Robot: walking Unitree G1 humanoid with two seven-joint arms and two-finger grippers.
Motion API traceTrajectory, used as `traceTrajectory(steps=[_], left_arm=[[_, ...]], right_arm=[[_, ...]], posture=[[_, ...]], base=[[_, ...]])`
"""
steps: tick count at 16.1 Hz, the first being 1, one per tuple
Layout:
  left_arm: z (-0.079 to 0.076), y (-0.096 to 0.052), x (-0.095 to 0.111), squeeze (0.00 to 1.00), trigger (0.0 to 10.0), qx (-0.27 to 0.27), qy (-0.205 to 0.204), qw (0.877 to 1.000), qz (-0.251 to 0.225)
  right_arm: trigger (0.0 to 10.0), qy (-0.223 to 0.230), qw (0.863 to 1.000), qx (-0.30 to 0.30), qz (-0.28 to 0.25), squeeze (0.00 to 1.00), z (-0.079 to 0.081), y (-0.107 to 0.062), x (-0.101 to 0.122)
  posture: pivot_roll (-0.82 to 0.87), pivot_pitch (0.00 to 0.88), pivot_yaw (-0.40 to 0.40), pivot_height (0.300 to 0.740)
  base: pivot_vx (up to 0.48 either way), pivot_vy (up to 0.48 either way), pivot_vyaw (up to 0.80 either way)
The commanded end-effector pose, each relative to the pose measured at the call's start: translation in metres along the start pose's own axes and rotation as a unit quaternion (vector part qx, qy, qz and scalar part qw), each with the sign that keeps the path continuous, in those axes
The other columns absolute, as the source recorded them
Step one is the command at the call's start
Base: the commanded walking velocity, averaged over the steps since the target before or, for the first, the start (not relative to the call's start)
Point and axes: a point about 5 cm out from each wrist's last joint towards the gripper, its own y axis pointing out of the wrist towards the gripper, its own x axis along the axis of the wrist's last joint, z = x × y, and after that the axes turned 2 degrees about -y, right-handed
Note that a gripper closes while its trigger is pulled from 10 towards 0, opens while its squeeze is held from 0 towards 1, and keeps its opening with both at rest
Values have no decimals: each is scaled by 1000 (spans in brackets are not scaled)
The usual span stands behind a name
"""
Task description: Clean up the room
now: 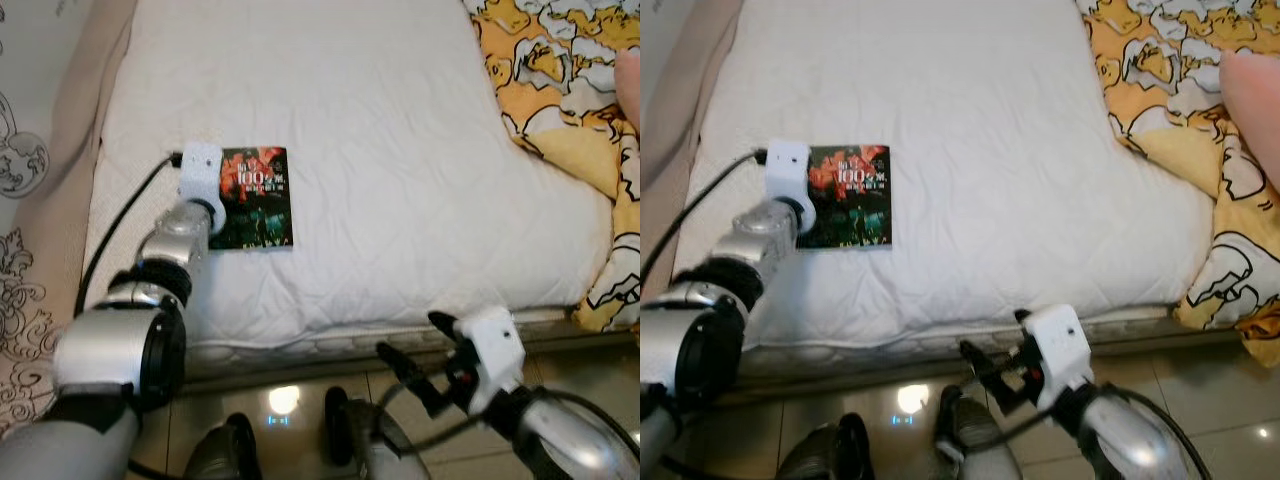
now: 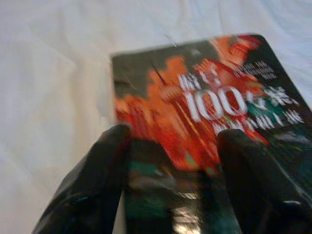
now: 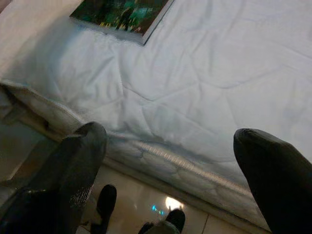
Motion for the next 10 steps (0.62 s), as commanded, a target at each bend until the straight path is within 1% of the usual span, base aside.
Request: traceTrajectory(steps=[1, 2, 3, 4, 5, 6, 7, 8, 9, 10], left_arm=[[-2, 0, 3, 1000, 10000, -13, 9, 1000, -21], [3, -2, 18, 0, 10000, -15, 25, 997, -77], [9, -5, 28, 0, 10000, -11, 32, 992, -124], [13, -10, 32, 0, 10000, -4, 65, 985, -160], [11, -15, 29, 0, 10000, -12, 110, 977, -182], [9, -21, 18, 1000, 10000, -26, 111, 977, -180], [3, -38, 0, 1000, 10000, -41, 87, 978, -184], [0, -44, -6, 1000, 10000, -43, 78, 979, -186], [-8, -54, -12, 1000, 10000, -48, 74, 975, -203], [-18, -57, -19, 1000, 10000, -45, 59, 976, -206]], right_arm=[[10000, -3, 1000, -15, -11, 0, -4, 5, 1], [10000, -11, 998, -50, -39, 0, -15, 16, 9], [10000, -28, 993, -99, -55, 0, -28, 25, 13], [10000, -44, 986, -147, -65, 0, -40, 30, 16], [10000, -53, 980, -179, -74, 0, -49, 34, 16], [10000, -51, 976, -198, -79, 0, -54, 39, 15], [10000, -23, 971, -224, -84, 1000, -63, 45, 10], [10000, -11, 968, -236, -85, 1000, -67, 48, 7], [10000, 10, 966, -244, -80, 1000, -71, 53, 0], [10000, 17, 966, -242, -83, 1000, -73, 62, -3]], posture=[[-369, 173, -50, 740], [-334, 130, -39, 740], [-290, 93, -29, 740], [-264, 70, -21, 740], [-233, 42, -10, 740], [-216, 21, -3, 740], [-181, 0, -2, 740], [-170, 0, -6, 740], [-159, 0, -6, 740], [-131, 0, -11, 740]], base=[[0, 0, 0], [0, 0, 0], [0, 0, 0], [0, 0, 0], [0, 0, 0], [0, 0, 0], [0, 0, 0], [0, 0, 0], [0, 0, 0], [0, -431, 0]])
